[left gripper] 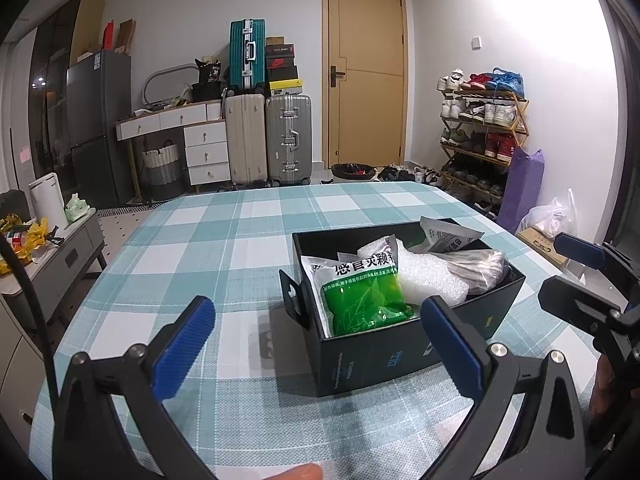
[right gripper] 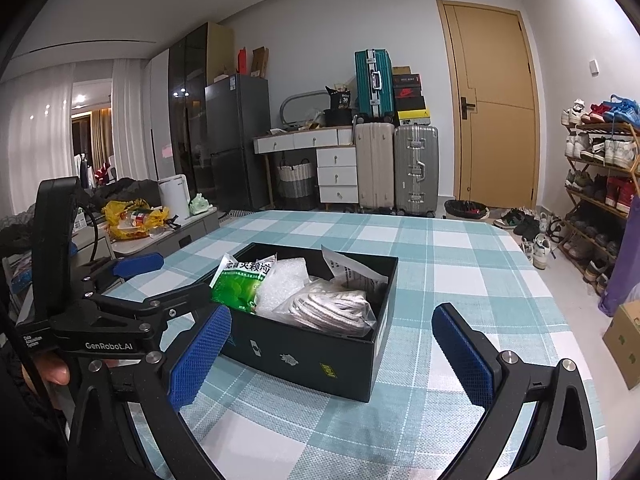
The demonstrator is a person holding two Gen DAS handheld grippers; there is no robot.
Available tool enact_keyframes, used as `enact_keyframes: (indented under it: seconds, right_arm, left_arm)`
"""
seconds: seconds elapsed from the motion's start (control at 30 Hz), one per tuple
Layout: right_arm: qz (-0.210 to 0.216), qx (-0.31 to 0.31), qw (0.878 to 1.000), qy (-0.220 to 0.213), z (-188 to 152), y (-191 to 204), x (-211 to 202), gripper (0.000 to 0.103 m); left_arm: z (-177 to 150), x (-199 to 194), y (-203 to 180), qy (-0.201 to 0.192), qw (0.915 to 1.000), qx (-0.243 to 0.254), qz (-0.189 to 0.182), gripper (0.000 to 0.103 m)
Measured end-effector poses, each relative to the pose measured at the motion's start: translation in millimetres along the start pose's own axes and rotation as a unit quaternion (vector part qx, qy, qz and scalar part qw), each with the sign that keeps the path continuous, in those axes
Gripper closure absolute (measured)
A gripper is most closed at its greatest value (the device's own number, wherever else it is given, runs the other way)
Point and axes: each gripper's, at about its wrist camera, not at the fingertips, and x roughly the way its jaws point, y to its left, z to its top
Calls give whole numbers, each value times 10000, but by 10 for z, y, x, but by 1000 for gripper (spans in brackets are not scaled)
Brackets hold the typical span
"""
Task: Organize soft objects
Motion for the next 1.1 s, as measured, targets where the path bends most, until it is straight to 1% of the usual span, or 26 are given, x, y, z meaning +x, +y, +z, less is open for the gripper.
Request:
enact_keyframes:
  seconds: [0.3,0.37,0.43,0.5,0.67,1.1]
  right_arm:
    - [-12,11,10000,-24,-3,1,-8,1]
    - [-11,21,10000,-23,-4,3,-8,1]
    - [-13,31,10000,-21,-4,10,-9,1]
    - [-13,22,10000,-31,-5,5,-13,1]
    - [-13,21,10000,-38,-6,12,-18,1]
    - [-8,21,10000,-41,-7,6,-18,1]
  left_arm:
    - [-2,-24,8,-9,10000,-48,-24,0]
    - [2,10,3,82,9999,-40,46,0]
    - [6,86,-13,270,9995,-2,183,0]
    - [5,113,-13,332,9994,9,135,0]
    - [-6,48,-11,184,9998,3,110,0]
    - [-3,19,0,111,9999,6,101,0]
